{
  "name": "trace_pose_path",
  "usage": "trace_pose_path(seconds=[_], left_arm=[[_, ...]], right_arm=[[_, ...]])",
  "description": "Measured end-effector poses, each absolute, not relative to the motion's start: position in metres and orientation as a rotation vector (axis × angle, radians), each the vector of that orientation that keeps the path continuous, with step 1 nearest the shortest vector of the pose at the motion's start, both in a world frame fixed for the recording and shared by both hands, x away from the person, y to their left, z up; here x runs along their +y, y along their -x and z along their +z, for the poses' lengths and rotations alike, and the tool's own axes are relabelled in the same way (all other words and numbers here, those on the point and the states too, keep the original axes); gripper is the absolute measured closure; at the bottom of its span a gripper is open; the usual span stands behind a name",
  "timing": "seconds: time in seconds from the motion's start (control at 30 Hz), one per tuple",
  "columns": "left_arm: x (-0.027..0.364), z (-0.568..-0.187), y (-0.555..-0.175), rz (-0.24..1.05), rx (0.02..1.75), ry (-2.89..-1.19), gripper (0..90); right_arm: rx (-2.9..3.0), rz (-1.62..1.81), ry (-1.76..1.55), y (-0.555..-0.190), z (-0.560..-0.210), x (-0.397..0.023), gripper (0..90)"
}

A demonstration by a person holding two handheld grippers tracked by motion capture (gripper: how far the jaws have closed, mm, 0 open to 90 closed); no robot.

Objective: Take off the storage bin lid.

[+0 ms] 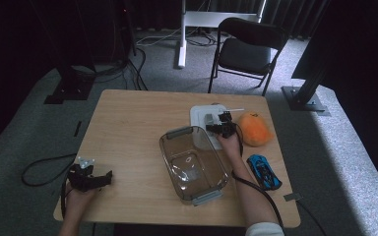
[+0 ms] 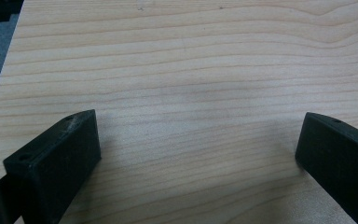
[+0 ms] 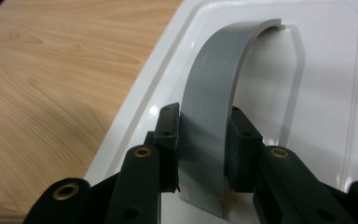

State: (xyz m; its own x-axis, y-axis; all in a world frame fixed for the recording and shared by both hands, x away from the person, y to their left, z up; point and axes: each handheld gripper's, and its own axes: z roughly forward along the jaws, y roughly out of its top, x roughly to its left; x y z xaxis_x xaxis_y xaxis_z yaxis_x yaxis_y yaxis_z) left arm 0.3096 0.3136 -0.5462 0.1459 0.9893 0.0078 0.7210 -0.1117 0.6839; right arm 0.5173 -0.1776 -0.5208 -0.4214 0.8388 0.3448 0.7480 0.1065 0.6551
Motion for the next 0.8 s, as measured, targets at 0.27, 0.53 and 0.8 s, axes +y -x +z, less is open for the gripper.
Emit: trace_pose_path(seconds=[0.27, 0.53, 0.8], left_arm=[[0.314, -0.546, -0.31, 0.653, 1.63, -1.894, 0.3], [0.314, -0.546, -0.31, 0.653, 1.629, -1.894, 0.3], [0.314, -0.546, -0.31, 0.653, 1.63, -1.894, 0.3]], right_arm=[[2.243, 1.11, -1.613, -0.514, -0.517, -0.178, 53.9], [2.235, 1.015, -1.631, -0.509, -0.511, -0.181, 40.0], [2.236, 1.006, -1.628, -0.503, -0.502, -0.183, 29.3]])
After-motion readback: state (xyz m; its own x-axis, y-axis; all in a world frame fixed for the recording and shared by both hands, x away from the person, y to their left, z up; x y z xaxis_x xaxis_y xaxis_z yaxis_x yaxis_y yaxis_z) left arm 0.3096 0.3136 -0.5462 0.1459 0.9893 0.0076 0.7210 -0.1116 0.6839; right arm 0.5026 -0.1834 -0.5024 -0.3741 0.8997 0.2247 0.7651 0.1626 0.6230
